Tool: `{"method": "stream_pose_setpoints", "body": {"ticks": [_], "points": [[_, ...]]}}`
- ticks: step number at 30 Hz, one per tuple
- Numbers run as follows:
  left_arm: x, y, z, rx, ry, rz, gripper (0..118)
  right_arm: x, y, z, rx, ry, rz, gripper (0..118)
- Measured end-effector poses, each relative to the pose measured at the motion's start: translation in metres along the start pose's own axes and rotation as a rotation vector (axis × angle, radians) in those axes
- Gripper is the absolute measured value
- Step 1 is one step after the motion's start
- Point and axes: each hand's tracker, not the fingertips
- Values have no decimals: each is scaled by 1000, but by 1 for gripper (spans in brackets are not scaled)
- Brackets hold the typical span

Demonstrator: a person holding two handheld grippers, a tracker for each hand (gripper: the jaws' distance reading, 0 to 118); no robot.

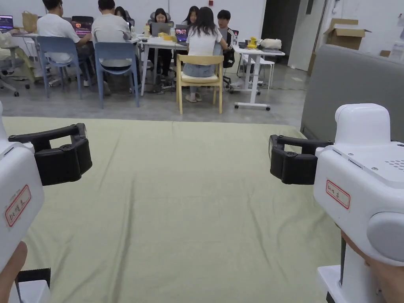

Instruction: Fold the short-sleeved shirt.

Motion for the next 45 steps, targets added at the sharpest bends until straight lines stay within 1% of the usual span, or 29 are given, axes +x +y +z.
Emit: {"method": "stream_pose_setpoints", "body": {"ticks": [3,5,8,11,13,14,15,16,18,22,24,26,30,32,33,35,37,38,40,41,42,43,45], "points": [[0,1,0,2,2,0,118,-1,2,2,10,16,-11,118],[-1,2,1,4,1,4,118,0,3,3,0,67,-20,118],[0,2,0,5,-2,7,118,3,0,6,14,161,-89,118],[0,2,0,6,-3,7,118,5,-2,10,26,196,-185,118],[1,2,0,3,-6,6,118,8,-3,12,35,244,-248,118],[1,2,-1,2,-9,5,118,10,-2,12,32,259,-262,118],[2,2,-1,0,-10,3,118,11,-1,12,24,267,-274,118],[3,2,-1,-1,-11,1,118,11,1,12,22,256,-274,118],[4,1,-1,0,-12,-1,118,12,1,13,30,232,-304,118],[4,1,-2,2,-17,2,118,14,5,15,41,194,-332,118],[4,2,-2,3,-18,2,118,13,7,16,34,152,-324,118],[4,1,-3,5,-17,3,118,10,8,16,27,119,-294,118],[4,0,-3,-2,-21,5,118,3,0,18,84,138,-243,118],[4,0,-2,-3,-21,3,118,-2,-2,17,94,103,-220,118],[3,0,-2,-4,-21,1,118,-3,-2,16,91,90,-217,118],[3,0,-2,-6,-19,-1,118,-2,-1,14,72,97,-208,118],[3,0,-2,-5,-18,2,118,-1,1,12,0,132,-223,118],[3,0,-2,-3,-17,7,118,-3,0,11,-29,123,-231,118],[4,0,-3,-2,-16,25,118,-7,-5,8,-32,129,-240,118],[4,0,-3,-2,-19,30,118,-9,-9,5,-33,148,-228,118],[5,0,-3,-6,-24,32,118,-13,-14,4,-25,168,-199,118],[6,0,-3,-9,-27,31,118,-16,-17,4,-10,179,-139,118],[7,-1,-3,-9,-27,19,118,-23,-22,4,9,86,-89,118]]}}
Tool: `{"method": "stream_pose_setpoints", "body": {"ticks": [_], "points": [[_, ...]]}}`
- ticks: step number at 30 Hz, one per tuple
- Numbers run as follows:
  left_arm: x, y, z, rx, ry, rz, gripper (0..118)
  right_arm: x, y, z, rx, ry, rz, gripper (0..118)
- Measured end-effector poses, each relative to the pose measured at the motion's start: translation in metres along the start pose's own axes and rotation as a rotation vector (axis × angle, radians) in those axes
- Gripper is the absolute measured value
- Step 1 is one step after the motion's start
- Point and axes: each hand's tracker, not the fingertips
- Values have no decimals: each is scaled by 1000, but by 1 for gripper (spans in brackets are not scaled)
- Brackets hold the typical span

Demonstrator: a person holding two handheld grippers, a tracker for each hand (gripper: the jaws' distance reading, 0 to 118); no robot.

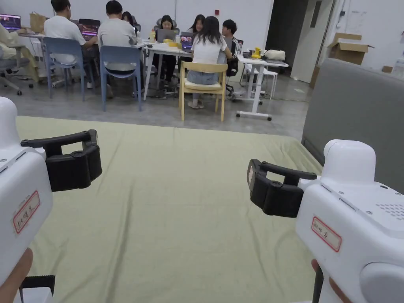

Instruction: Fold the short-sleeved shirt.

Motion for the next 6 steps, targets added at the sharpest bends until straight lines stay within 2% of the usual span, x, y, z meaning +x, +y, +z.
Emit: {"method": "stream_pose_setpoints", "body": {"ticks": [2,6], "points": [[1,-1,0,3,8,-20,118,0,-1,-3,-3,3,18,118],[1,-2,-3,0,11,-27,118,5,2,-3,-6,11,-5,118]]}}
